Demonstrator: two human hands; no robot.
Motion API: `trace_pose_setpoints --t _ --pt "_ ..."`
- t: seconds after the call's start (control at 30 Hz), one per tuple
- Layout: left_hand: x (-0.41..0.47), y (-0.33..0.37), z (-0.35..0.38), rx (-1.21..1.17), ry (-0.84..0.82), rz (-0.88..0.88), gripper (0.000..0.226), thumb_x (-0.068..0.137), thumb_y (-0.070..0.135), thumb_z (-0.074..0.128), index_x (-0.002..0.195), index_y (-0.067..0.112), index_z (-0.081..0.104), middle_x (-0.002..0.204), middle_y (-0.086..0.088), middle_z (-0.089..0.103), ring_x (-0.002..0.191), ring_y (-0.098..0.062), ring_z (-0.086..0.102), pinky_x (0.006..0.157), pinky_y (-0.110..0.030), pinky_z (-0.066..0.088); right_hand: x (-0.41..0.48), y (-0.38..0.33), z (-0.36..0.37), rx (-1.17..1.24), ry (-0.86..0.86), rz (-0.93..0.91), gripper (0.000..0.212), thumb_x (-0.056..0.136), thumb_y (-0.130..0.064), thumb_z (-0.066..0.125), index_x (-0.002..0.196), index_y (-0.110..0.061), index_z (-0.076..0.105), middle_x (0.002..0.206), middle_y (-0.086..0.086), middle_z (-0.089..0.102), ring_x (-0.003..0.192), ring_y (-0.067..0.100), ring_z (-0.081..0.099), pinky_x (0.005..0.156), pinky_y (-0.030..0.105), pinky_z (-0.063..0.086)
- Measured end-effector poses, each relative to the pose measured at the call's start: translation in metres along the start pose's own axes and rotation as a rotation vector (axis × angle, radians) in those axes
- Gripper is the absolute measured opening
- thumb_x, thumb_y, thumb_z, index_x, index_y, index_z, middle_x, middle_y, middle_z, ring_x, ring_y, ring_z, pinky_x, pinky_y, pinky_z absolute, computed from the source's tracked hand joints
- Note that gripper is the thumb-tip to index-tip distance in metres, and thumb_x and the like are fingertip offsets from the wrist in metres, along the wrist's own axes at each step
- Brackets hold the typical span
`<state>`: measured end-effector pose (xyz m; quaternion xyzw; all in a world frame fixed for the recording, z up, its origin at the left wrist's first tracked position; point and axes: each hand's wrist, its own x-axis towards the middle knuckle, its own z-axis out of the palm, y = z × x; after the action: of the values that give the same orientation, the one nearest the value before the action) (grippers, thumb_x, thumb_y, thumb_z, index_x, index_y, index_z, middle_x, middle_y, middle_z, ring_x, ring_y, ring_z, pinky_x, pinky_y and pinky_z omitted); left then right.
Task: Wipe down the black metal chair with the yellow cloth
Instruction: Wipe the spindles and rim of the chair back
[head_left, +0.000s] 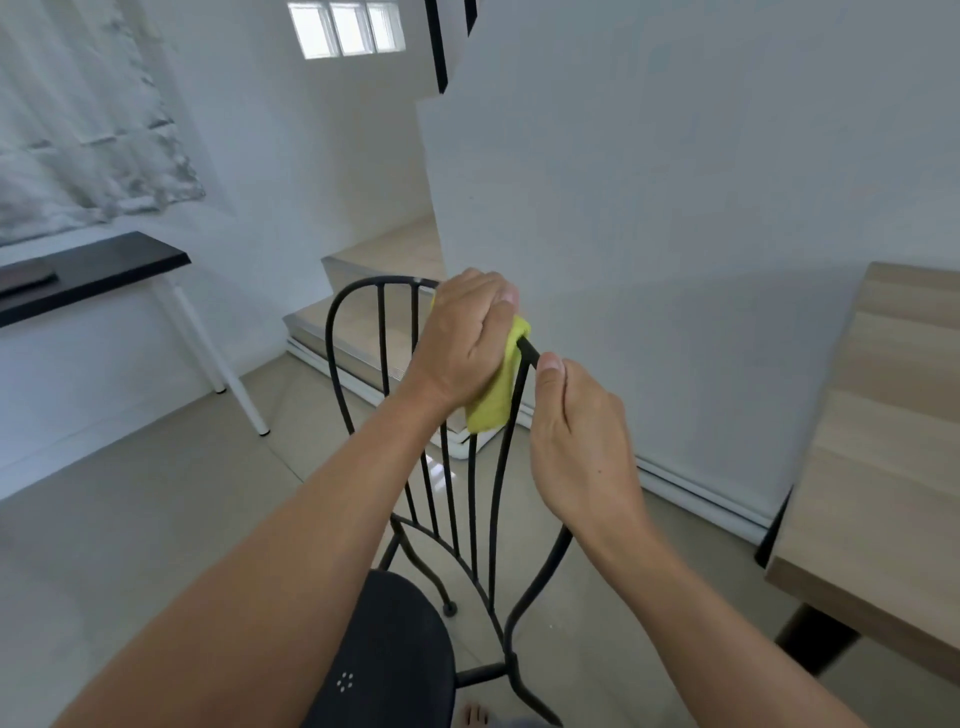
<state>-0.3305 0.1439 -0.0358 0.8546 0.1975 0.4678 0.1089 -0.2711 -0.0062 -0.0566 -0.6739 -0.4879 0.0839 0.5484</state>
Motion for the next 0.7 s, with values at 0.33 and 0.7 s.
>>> trace_pose_setpoints --t 0.33,0.7 --pt "0.008 -0.015 -0.001 0.038 -0.005 0.020 0.035 0.093 0.015 0.032 0.065 0.003 0.049 0.062 -0.011 0.049 0.065 -0.025 0.042 0.065 -0.041 0.035 0.001 -0.001 0.001 -0.017 0.001 -0.018 0.044 0.105 -0.034 0.024 0.064 -0.021 0.031 0.056 -0.008 0.033 0.050 0.006 0.038 0.049 0.024 0.031" --pt "0.007 -0.018 0.001 0.035 -0.021 0.055 0.034 0.094 0.016 0.030 0.068 0.006 0.049 0.064 -0.007 0.048 0.066 -0.025 0.043 0.068 -0.036 0.032 0.002 0.000 0.002 -0.020 0.014 -0.011 0.046 0.106 -0.035 0.025 0.063 -0.022 0.033 0.054 -0.009 0.034 0.048 0.002 0.040 0.048 0.018 0.034"
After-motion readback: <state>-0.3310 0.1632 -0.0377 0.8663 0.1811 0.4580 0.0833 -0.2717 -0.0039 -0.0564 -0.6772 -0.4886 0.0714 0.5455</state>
